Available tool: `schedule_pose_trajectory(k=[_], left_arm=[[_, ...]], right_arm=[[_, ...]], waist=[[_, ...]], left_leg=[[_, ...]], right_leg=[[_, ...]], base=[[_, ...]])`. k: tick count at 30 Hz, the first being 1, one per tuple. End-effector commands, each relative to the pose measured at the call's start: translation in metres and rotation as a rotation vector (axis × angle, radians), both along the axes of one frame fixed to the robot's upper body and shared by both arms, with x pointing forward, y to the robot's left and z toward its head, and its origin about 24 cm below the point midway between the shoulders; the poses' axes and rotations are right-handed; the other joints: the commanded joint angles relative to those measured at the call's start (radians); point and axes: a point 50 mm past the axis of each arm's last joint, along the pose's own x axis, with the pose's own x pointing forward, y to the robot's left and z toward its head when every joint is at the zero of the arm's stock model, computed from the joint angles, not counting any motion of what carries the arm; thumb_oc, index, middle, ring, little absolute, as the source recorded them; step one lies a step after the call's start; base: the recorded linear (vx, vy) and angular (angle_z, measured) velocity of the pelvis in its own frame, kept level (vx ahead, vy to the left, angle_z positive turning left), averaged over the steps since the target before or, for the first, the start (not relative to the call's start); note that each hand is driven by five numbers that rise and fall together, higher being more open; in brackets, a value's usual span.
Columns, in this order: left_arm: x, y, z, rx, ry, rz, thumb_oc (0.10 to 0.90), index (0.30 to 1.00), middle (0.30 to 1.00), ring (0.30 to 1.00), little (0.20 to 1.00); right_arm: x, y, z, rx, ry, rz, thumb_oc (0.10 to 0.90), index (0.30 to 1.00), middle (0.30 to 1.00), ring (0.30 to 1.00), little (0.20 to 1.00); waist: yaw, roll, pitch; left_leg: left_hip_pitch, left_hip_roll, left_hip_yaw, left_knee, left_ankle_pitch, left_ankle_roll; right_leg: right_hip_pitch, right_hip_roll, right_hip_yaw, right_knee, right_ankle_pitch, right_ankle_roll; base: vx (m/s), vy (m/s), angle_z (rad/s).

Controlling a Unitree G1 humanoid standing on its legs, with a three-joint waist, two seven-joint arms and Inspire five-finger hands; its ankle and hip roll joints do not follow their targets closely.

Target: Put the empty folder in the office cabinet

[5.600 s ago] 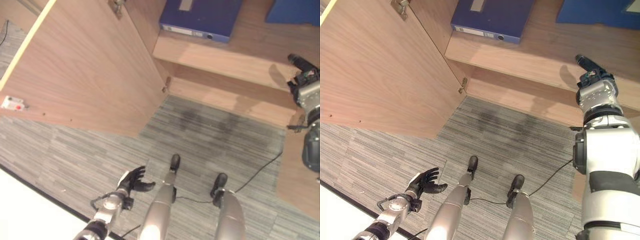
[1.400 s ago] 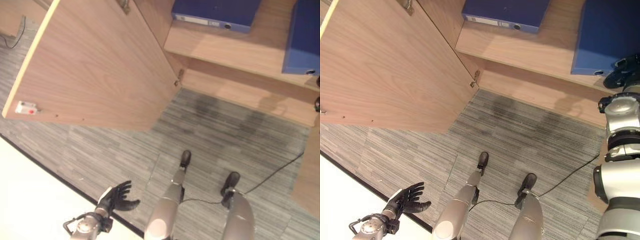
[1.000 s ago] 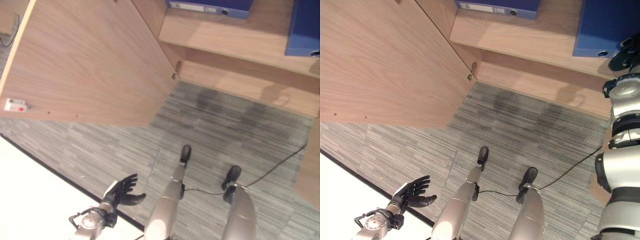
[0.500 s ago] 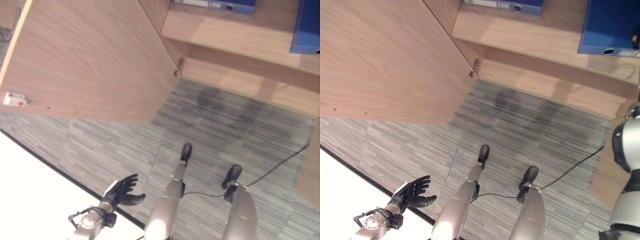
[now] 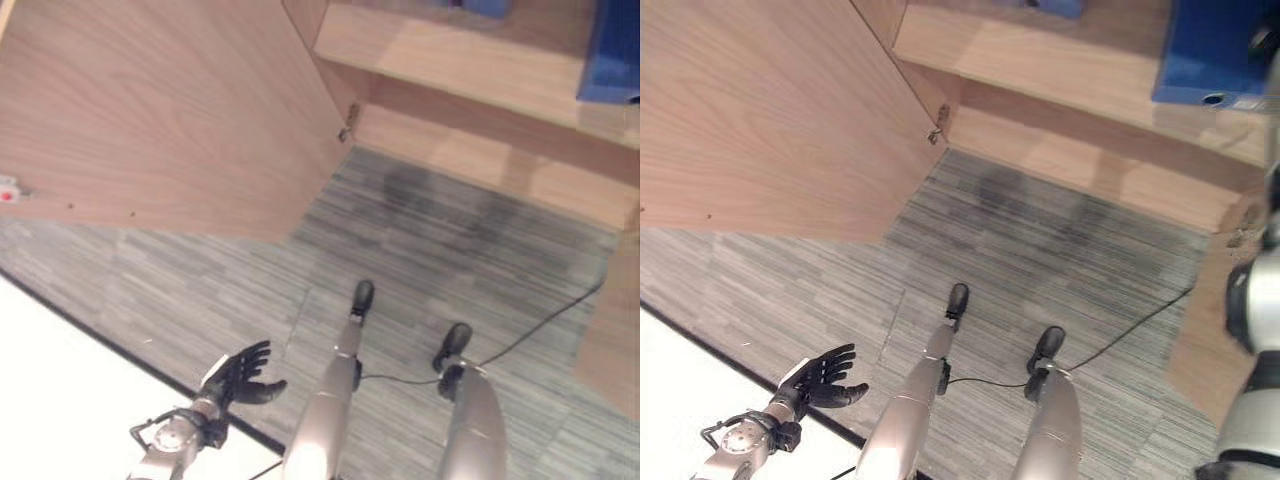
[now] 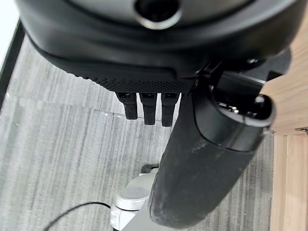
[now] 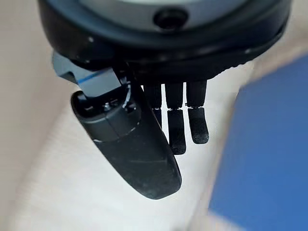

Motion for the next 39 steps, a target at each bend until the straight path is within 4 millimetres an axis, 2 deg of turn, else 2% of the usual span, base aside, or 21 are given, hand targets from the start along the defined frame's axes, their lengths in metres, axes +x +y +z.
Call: schedule_pose_trajectory(k=[1, 3, 4, 5, 10, 12, 14, 15, 16, 18, 21, 23, 25, 28, 29, 30, 33, 36, 37, 38, 39], left_arm=[[-0.025, 0.013, -0.018, 0.075, 0.113, 0.030, 0.800, 0.900, 0.900, 0.900, 0.900], [-0.025, 0.012, -0.021, 0.072, 0.119, 0.047, 0.800, 0.900, 0.900, 0.900, 0.900], [-0.026, 0.011, -0.024, 0.062, 0.130, 0.064, 0.800, 0.900, 0.900, 0.900, 0.900], [-0.027, 0.012, -0.024, 0.066, 0.133, 0.063, 0.800, 0.900, 0.900, 0.900, 0.900], [-0.044, 0.008, -0.039, 0.052, 0.198, 0.131, 0.800, 0.900, 0.900, 0.900, 0.900], [-0.055, 0.010, -0.045, 0.048, 0.231, 0.168, 0.800, 0.900, 0.900, 0.900, 0.900], [-0.067, 0.010, -0.050, 0.056, 0.268, 0.175, 0.800, 0.900, 0.900, 0.900, 0.900], [-0.078, 0.011, -0.053, 0.057, 0.299, 0.175, 0.800, 0.900, 0.900, 0.900, 0.900], [-0.079, 0.012, -0.053, 0.057, 0.300, 0.176, 0.800, 0.900, 0.900, 0.900, 0.900], [-0.085, 0.008, -0.055, 0.046, 0.314, 0.154, 0.800, 0.900, 0.900, 0.900, 0.900], [-0.087, 0.006, -0.058, 0.051, 0.331, 0.146, 0.800, 0.900, 0.900, 0.900, 0.900], [-0.086, 0.003, -0.058, 0.050, 0.328, 0.139, 0.800, 0.900, 0.900, 0.900, 0.900], [-0.083, 0.001, -0.058, 0.053, 0.318, 0.117, 0.800, 0.900, 0.900, 0.900, 0.900], [-0.082, 0.000, -0.058, 0.056, 0.316, 0.121, 0.800, 0.900, 0.900, 0.900, 0.900], [-0.083, 0.001, -0.059, 0.057, 0.318, 0.132, 0.800, 0.900, 0.900, 0.900, 0.900], [-0.096, 0.003, -0.064, 0.074, 0.365, 0.160, 0.800, 0.900, 0.900, 0.900, 0.900], [-0.108, 0.006, -0.069, 0.113, 0.421, 0.164, 0.800, 0.900, 0.900, 0.900, 0.900], [-0.110, 0.006, -0.070, 0.134, 0.442, 0.134, 0.800, 0.900, 0.900, 0.900, 0.900], [-0.108, 0.008, -0.068, 0.151, 0.434, 0.109, 0.800, 0.900, 0.900, 0.900, 0.900], [-0.108, 0.008, -0.068, 0.152, 0.434, 0.110, 0.800, 0.900, 0.900, 0.900, 0.900], [-0.105, 0.010, -0.067, 0.160, 0.426, 0.101, 0.800, 0.900, 0.900, 0.900, 0.900]], right_arm=[[-0.026, -0.010, 0.012, -0.055, -0.212, -0.077, 0.400, 0.300, 0.300, 0.300, 0.300], [-0.022, -0.007, -0.026, -0.016, -0.169, -0.033, 0.400, 0.300, 0.300, 0.300, 0.300], [-0.020, -0.001, -0.060, 0.007, -0.118, 0.001, 0.400, 0.300, 0.300, 0.300, 0.300], [-0.021, -0.001, -0.062, 0.009, -0.115, 0.000, 0.400, 0.300, 0.300, 0.300, 0.300], [-0.029, 0.027, -0.160, 0.031, 0.108, 0.100, 0.400, 0.300, 0.300, 0.300, 0.300], [-0.038, 0.039, -0.191, 0.012, 0.201, 0.147, 0.400, 0.300, 0.300, 0.300, 0.300], [-0.041, 0.050, -0.207, -0.022, 0.269, 0.193, 0.400, 0.300, 0.300, 0.300, 0.300], [-0.045, 0.061, -0.220, -0.070, 0.329, 0.251, 0.400, 0.300, 0.300, 0.300, 0.300], [-0.046, 0.061, -0.221, -0.070, 0.331, 0.252, 0.400, 0.300, 0.300, 0.300, 0.300], [-0.048, 0.066, -0.230, -0.086, 0.373, 0.286, 0.400, 0.300, 0.300, 0.300, 0.300], [-0.057, 0.058, -0.237, -0.116, 0.411, 0.265, 0.400, 0.300, 0.300, 0.300, 0.300], [-0.062, 0.052, -0.239, -0.118, 0.428, 0.247, 0.400, 0.300, 0.300, 0.300, 0.300], [-0.059, 0.050, -0.239, -0.110, 0.432, 0.235, 0.400, 0.300, 0.300, 0.300, 0.300], [-0.055, 0.053, -0.239, -0.099, 0.428, 0.239, 0.400, 0.300, 0.300, 0.300, 0.300], [-0.052, 0.055, -0.238, -0.091, 0.424, 0.245, 0.400, 0.300, 0.300, 0.300, 0.300], [-0.054, 0.060, -0.245, -0.091, 0.451, 0.270, 0.400, 0.300, 0.300, 0.300, 0.300], [-0.057, 0.066, -0.257, -0.081, 0.495, 0.302, 0.400, 0.300, 0.300, 0.300, 0.300], [-0.058, 0.075, -0.266, -0.065, 0.526, 0.341, 0.400, 0.300, 0.300, 0.300, 0.300], [-0.059, 0.080, -0.271, -0.057, 0.545, 0.362, 0.400, 0.300, 0.300, 0.300, 0.300], [-0.059, 0.080, -0.271, -0.056, 0.545, 0.362, 0.400, 0.300, 0.300, 0.300, 0.300], [-0.058, 0.082, -0.273, -0.049, 0.552, 0.370, 0.400, 0.300, 0.300, 0.300, 0.300]], waist=[[0.019, -0.025, -0.042], [0.005, -0.036, -0.043], [-0.008, -0.040, -0.049], [-0.007, -0.042, -0.050], [-0.051, -0.054, -0.077], [-0.068, -0.056, -0.090], [-0.080, -0.058, -0.103], [-0.088, -0.068, -0.110], [-0.088, -0.068, -0.109], [-0.086, -0.082, -0.098], [-0.090, -0.091, -0.086], [-0.084, -0.091, -0.094], [-0.043, -0.083, -0.115], [-0.022, -0.090, -0.117], [-0.004, -0.096, -0.117], [0.006, -0.105, -0.142], [0.013, -0.137, -0.182], [0.018, -0.170, -0.196], [0.018, -0.184, -0.201], [0.021, -0.187, -0.201], [0.015, -0.187, -0.199]], left_leg=[[0.169, 0.110, -0.029, -0.025, -0.174, -0.085], [0.197, 0.117, -0.024, -0.014, -0.183, -0.086], [0.217, 0.127, -0.021, -0.010, -0.182, -0.087], [0.220, 0.128, -0.021, -0.010, -0.182, -0.087], [0.317, 0.158, 0.011, -0.014, -0.186, -0.095], [0.361, 0.177, 0.023, -0.015, -0.187, -0.099], [0.395, 0.191, 0.033, -0.010, -0.193, -0.098], [0.421, 0.208, 0.043, 0.027, -0.205, -0.087], [0.423, 0.208, 0.045, 0.030, -0.208, -0.087], [0.417, 0.194, 0.044, 0.142, -0.222, -0.073], [0.379, 0.166, 0.053, 0.243, -0.166, -0.081], [0.312, 0.133, 0.068, 0.209, -0.159, -0.073], [0.225, 0.081, 0.062, 0.101, -0.102, -0.063], [0.204, 0.065, 0.057, 0.060, -0.092, -0.066], [0.189, 0.056, 0.041, 0.046, -0.089, -0.066], [0.230, 0.059, 0.016, -0.003, -0.086, -0.057], [0.263, 0.051, 0.007, -0.013, -0.080, -0.041], [0.302, 0.039, 0.045, -0.004, -0.110, -0.008], [0.334, 0.032, 0.071, 0.002, -0.138, 0.015], [0.334, 0.031, 0.075, 0.003, -0.139, 0.016], [0.345, 0.028, 0.082, 0.010, -0.154, 0.027]], right_leg=[[0.148, -0.053, 0.069, -0.085, -0.018, 0.155], [0.196, -0.051, 0.058, -0.105, -0.014, 0.153], [0.224, -0.046, 0.054, -0.122, -0.001, 0.151], [0.230, -0.045, 0.053, -0.126, 0.001, 0.151], [0.332, -0.023, 0.050, -0.168, -0.003, 0.144], [0.363, -0.010, 0.054, -0.169, -0.014, 0.139], [0.384, 0.002, 0.063, -0.169, -0.022, 0.135], [0.410, 0.020, 0.083, -0.172, -0.032, 0.128], [0.411, 0.021, 0.085, -0.172, -0.033, 0.128], [0.452, 0.027, 0.102, -0.189, -0.043, 0.112], [0.542, 0.023, 0.082, -0.253, -0.053, 0.096], [0.579, 0.030, 0.071, -0.288, -0.056, 0.086], [0.620, 0.076, 0.089, -0.325, -0.063, 0.075], [0.638, 0.087, 0.106, -0.337, -0.074, 0.073], [0.656, 0.098, 0.126, -0.346, -0.080, 0.075], [0.687, 0.112, 0.148, -0.370, -0.085, 0.087], [0.710, 0.092, 0.177, -0.385, -0.082, 0.105], [0.704, 0.061, 0.192, -0.345, -0.062, 0.133], [0.684, 0.041, 0.189, -0.291, -0.033, 0.162], [0.681, 0.038, 0.193, -0.286, -0.035, 0.164], [0.664, 0.030, 0.186, -0.238, -0.004, 0.181]], base=[[-0.01, -0.049, -0.03], [0.00, -0.028, -0.02], [0.00, 0.000, -0.04], [-0.02, 0.010, -0.07], [0.02, -0.014, -0.10], [0.04, -0.036, -0.10], [0.05, -0.040, -0.19], [0.04, -0.044, -0.29], [0.04, -0.059, -0.35], [0.01, -0.081, -0.44], [0.02, -0.061, -0.20], [0.12, 0.004, 0.23], [0.27, 0.034, 0.27], [0.15, 0.007, -0.19], [0.26, 0.040, -0.62], [0.35, 0.082, -0.63], [0.32, 0.120, -0.76], [0.27, 0.157, -0.41], [0.19, 0.138, -0.26], [0.19, 0.148, -0.20], [0.11, 0.096, -0.29]])
